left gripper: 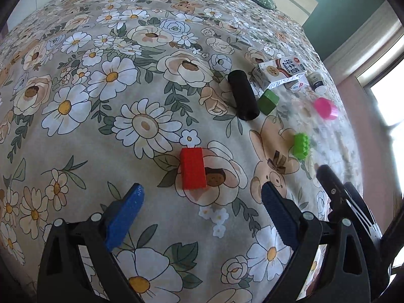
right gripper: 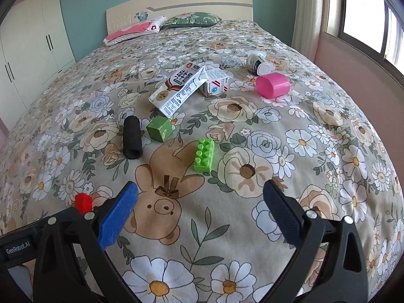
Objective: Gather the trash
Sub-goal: 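Grasp the red block with the left tool while the right tool grasps the green Lego brick, then carry the red block and green Lego brick with both tools over the bin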
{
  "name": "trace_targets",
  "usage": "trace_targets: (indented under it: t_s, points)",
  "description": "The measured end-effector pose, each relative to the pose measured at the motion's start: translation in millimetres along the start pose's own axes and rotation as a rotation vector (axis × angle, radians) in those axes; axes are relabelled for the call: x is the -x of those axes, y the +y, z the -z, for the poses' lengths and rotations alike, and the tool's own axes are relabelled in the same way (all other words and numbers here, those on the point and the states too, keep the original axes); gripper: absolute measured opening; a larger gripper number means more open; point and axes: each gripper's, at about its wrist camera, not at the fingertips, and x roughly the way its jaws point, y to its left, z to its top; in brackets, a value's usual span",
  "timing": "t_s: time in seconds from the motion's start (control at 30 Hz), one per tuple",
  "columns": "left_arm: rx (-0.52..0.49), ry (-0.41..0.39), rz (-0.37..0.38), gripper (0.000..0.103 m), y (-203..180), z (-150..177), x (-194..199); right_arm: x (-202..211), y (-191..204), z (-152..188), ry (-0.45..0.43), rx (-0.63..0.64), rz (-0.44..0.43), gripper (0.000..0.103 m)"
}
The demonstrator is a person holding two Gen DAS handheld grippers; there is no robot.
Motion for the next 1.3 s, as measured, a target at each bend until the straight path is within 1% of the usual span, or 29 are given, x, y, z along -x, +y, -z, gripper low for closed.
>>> trace_targets:
  t_s: [0.1, 0.27, 0.33, 0.43, 0.47, 0.5, 0.53, 0.57, 0.6, 0.63, 0.67, 0.7, 0.73, 0.77, 0.8, 0.83, 0.87, 0.9, 1.0, 1.1, 1.3]
  points:
    - [0.013, 0.002, -0.028, 0.095, -0.2, -6.3, -17.4, -25.4, 0.7, -8.2, 0.017, -0.007, 0.008, 0.097]
    - [0.005, 0.004, -0.075, 0.092, -1.4, -13.5, -39.1, -65.9, -1.9, -14.5, 0.088, -0.046, 0.030, 0.097]
    - [-0.004, -0.008, -0.089, 0.092, -2.6, -14.0, -42.6, -76.8, -4.0, -15.2, 0.107, -0.064, 0.032, 0.097]
    - [-0.018, -0.017, -0.104, 0.092, -4.6, -13.4, -45.3, -84.5, -4.6, -15.5, 0.106, -0.066, 0.041, 0.097]
    - [-0.020, -0.021, -0.111, 0.089, -4.4, -12.9, -45.5, -86.6, -3.7, -15.5, 0.110, -0.062, 0.045, 0.096]
    - [-0.020, -0.026, -0.119, 0.086, -4.2, -11.9, -45.5, -88.4, -2.6, -15.5, 0.115, -0.056, 0.049, 0.092]
    - [-0.021, -0.032, -0.126, 0.084, -3.9, -10.7, -45.1, -89.3, -1.3, -15.7, 0.117, -0.048, 0.056, 0.086]
    - [-0.023, -0.038, -0.135, 0.079, -4.1, -9.8, -44.9, -89.9, -0.3, -16.6, 0.118, -0.040, 0.057, 0.076]
    - [-0.028, -0.042, -0.141, 0.074, -4.2, -8.6, -44.4, -89.7, 0.1, -17.0, 0.118, -0.037, 0.055, 0.071]
    - [-0.032, -0.046, -0.144, 0.071, -4.0, -7.6, -43.5, -89.6, -0.1, -17.4, 0.120, -0.035, 0.052, 0.069]
    - [-0.036, -0.047, -0.144, 0.065, -3.8, -6.9, -42.6, -89.2, 0.1, -17.6, 0.122, -0.032, 0.048, 0.064]
    - [-0.039, -0.048, -0.140, 0.055, -3.7, -6.3, -41.3, -88.9, 0.3, -17.9, 0.124, -0.028, 0.043, 0.058]
    - [-0.042, -0.045, -0.130, 0.049, -3.7, -5.9, -40.2, -88.4, 0.8, -17.7, 0.127, -0.025, 0.034, 0.054]
    - [-0.042, -0.040, -0.112, 0.033, -3.1, -4.6, -38.5, -87.7, 1.0, -17.4, 0.131, -0.023, 0.026, 0.047]
    - [-0.043, -0.033, -0.089, 0.022, -3.3, -3.8, -37.4, -86.7, 1.4, -16.9, 0.134, -0.020, 0.018, 0.040]
    - [-0.051, -0.026, -0.073, 0.022, -4.3, -3.3, -37.0, -85.5, 1.2, -16.6, 0.138, -0.020, 0.004, 0.036]
    - [-0.066, -0.025, -0.073, 0.022, -7.0, -2.5, -37.2, -83.9, 0.6, -15.9, 0.142, -0.024, -0.010, 0.025]
    - [-0.076, -0.026, -0.074, 0.022, -7.8, -1.6, -36.7, -82.1, -0.4, -15.2, 0.147, -0.030, -0.025, 0.023]
    - [-0.077, -0.016, -0.062, 0.022, -6.8, -0.3, -34.1, -74.8, -3.5, -13.4, 0.154, -0.039, -0.053, 0.023]
    - [-0.079, -0.011, -0.048, 0.022, -6.9, 0.5, -25.6, -63.6, -6.4, -13.2, 0.154, -0.039, -0.056, 0.023]
    - [-0.122, -0.053, -0.038, 0.022, -9.1, 1.3, 12.9, -18.1, -9.8, -22.8, 0.110, -0.028, -0.053, 0.023]
